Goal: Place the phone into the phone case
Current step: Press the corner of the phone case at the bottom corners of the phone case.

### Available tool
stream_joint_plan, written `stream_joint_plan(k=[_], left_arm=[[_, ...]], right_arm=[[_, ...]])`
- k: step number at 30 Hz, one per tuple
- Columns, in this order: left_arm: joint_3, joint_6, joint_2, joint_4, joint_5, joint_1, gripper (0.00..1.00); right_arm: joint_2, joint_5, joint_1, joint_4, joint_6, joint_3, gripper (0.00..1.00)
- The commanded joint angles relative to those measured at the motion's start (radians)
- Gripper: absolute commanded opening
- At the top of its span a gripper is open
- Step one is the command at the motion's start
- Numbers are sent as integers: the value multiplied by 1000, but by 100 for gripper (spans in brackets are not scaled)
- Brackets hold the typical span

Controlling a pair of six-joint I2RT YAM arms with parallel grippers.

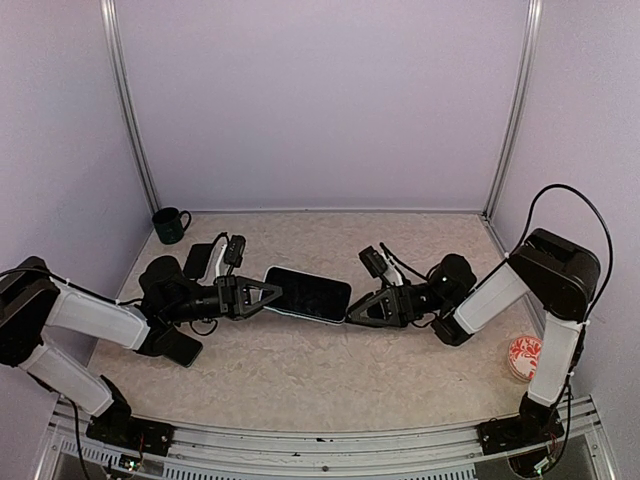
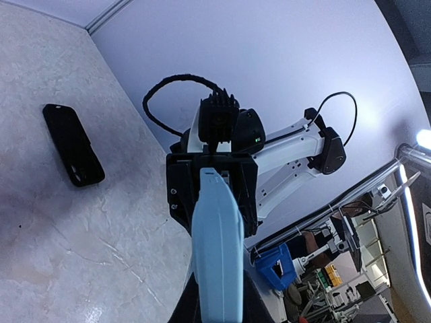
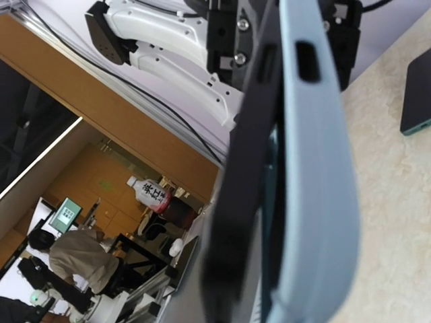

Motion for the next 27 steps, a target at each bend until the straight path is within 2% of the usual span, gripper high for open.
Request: stream_joint_plan(k=[1, 6, 18, 27], left_arm=[[22, -7, -3, 87, 3, 1, 0], [19, -8, -3, 87, 3, -4, 0], [17, -3, 11, 83, 2, -7, 0], [18, 0, 27, 88, 1, -7, 0]], right_arm=[[10, 13, -1, 105, -42, 34, 53], [8, 29, -2, 62, -62, 58, 50], [11, 22, -1, 39, -51, 99, 27], [24, 12, 1, 53, -18, 118, 19]])
